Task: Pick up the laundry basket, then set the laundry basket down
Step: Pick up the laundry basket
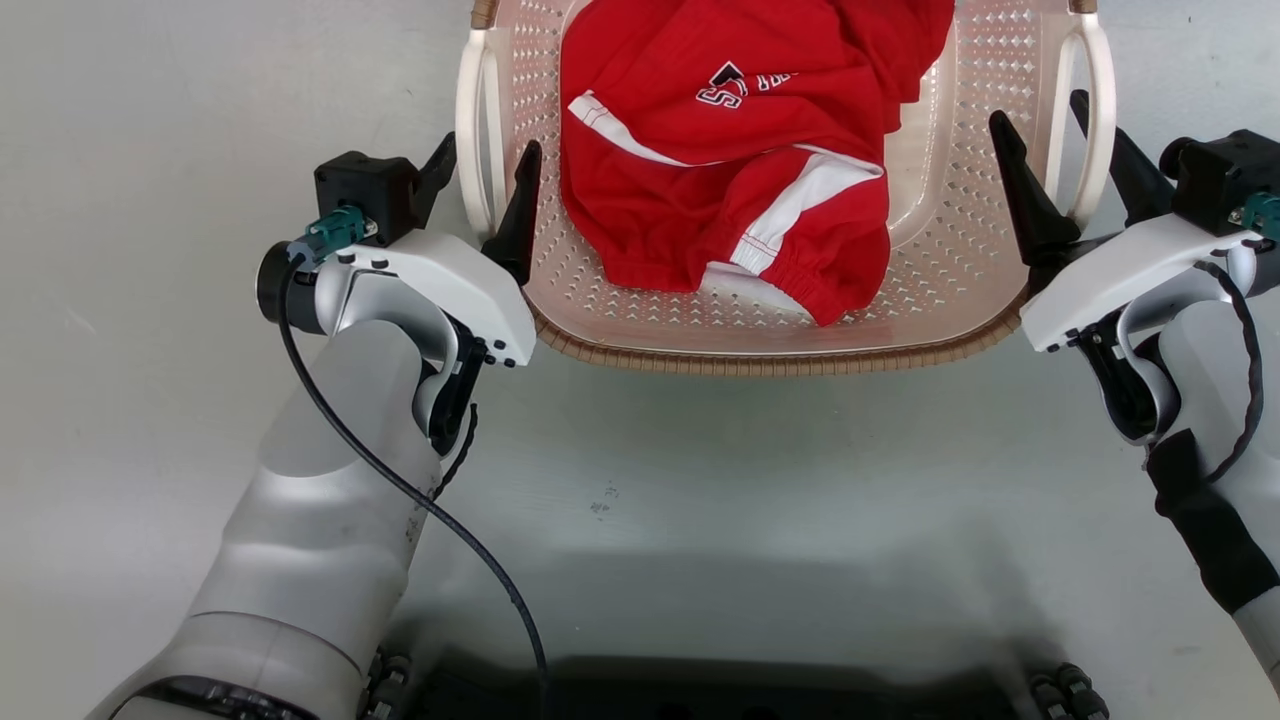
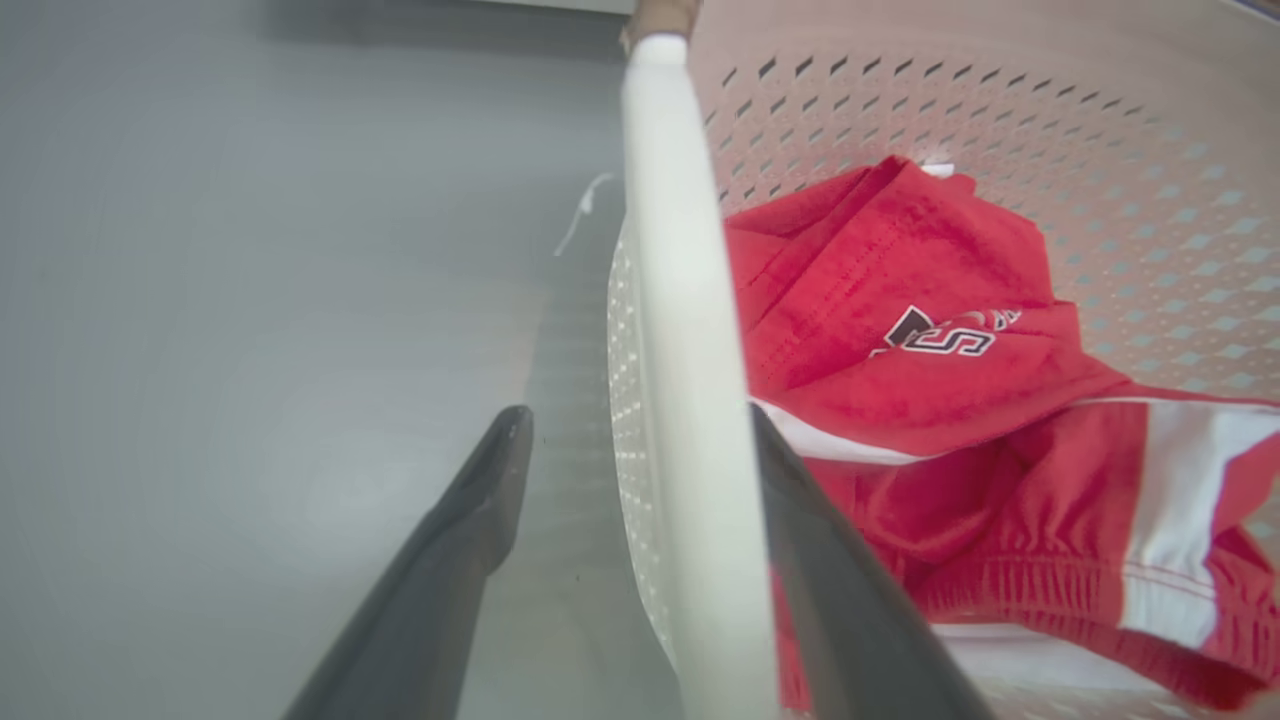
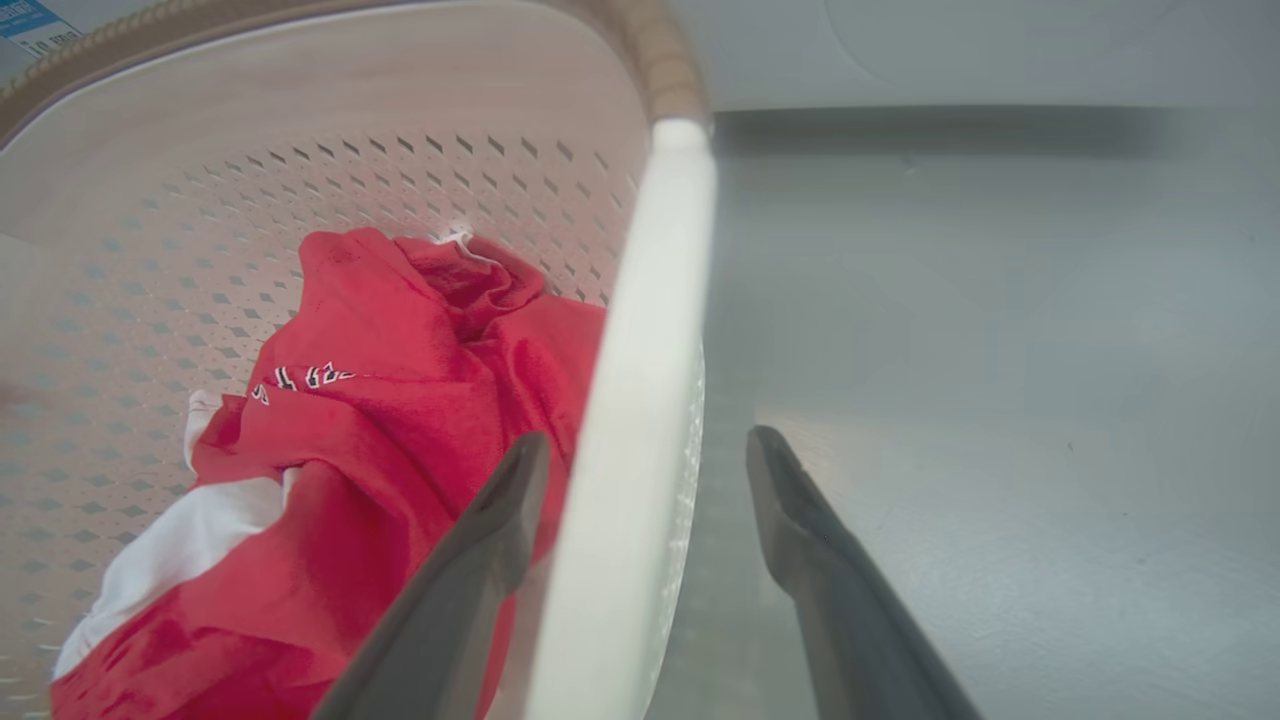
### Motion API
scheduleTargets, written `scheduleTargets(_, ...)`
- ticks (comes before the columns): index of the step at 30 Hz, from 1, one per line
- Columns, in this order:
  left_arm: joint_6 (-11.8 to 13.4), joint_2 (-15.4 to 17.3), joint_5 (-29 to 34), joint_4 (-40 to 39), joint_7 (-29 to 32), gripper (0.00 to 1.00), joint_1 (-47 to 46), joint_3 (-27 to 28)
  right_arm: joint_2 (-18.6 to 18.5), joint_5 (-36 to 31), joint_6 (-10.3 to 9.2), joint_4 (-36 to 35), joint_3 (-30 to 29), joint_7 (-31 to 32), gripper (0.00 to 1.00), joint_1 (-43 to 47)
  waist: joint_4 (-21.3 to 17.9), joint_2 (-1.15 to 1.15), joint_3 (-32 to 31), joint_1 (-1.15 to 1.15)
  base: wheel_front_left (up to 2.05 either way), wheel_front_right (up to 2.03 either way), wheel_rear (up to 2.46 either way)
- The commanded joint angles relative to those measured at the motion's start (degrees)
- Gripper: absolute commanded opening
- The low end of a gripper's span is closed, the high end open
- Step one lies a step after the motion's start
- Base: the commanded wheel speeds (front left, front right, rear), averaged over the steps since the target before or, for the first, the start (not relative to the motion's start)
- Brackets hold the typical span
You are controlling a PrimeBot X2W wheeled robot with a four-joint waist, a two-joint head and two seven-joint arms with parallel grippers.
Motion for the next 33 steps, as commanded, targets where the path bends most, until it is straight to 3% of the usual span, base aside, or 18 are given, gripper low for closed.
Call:
scheduleTargets(1,-0.14,1.52,-0.49,-0.11,-0.51,1.0,0.97,0.64,0.33,0.39,0.25,-0.37,0.97,-0.6,1.0,1.41,-0.06,0.0,0.02,0.0,0.0,0.0,0.0)
scheduleTargets(9,-0.15,1.52,-0.86,0.01,-0.51,1.0,0.51,0.57,0.5,0.48,0.25,-0.45,1.01,-0.6,1.0,1.05,-0.28,0.0,0.48,0.0,0.0,0.0,0.0)
scheduleTargets(10,-0.15,1.52,-1.04,-0.02,-0.51,0.78,0.55,0.31,0.53,0.5,0.25,-0.47,1.02,-0.6,1.0,1.0,-0.32,0.0,0.52,0.0,0.0,0.0,0.0)
scheduleTargets(11,-0.15,1.52,-1.21,-0.39,-0.51,0.13,0.57,-0.34,0.54,0.48,0.25,-0.53,1.12,-0.6,1.0,0.92,-0.37,0.0,0.57,0.0,0.0,0.0,0.0)
scheduleTargets(12,-0.15,1.52,-1.44,-0.53,-0.51,0.0,0.6,-0.98,0.57,0.62,0.25,-0.64,1.29,-0.6,0.0,0.89,-0.35,0.0,0.62,0.0,0.0,0.0,0.0)
scheduleTargets(24,-0.15,1.52,-4.32,2.23,-0.51,0.0,-0.48,-3.4,0.33,1.53,0.25,0.36,2.78,-0.6,0.0,0.32,-0.34,0.0,0.63,0.0,0.0,0.0,0.0)
scheduleTargets(33,-0.15,1.61,-5.51,5.05,-0.51,0.0,-0.64,-5.18,1.06,2.57,0.25,5.11,3.66,-0.6,0.0,-0.4,-0.57,0.0,-0.51,0.0,0.0,0.0,0.0)
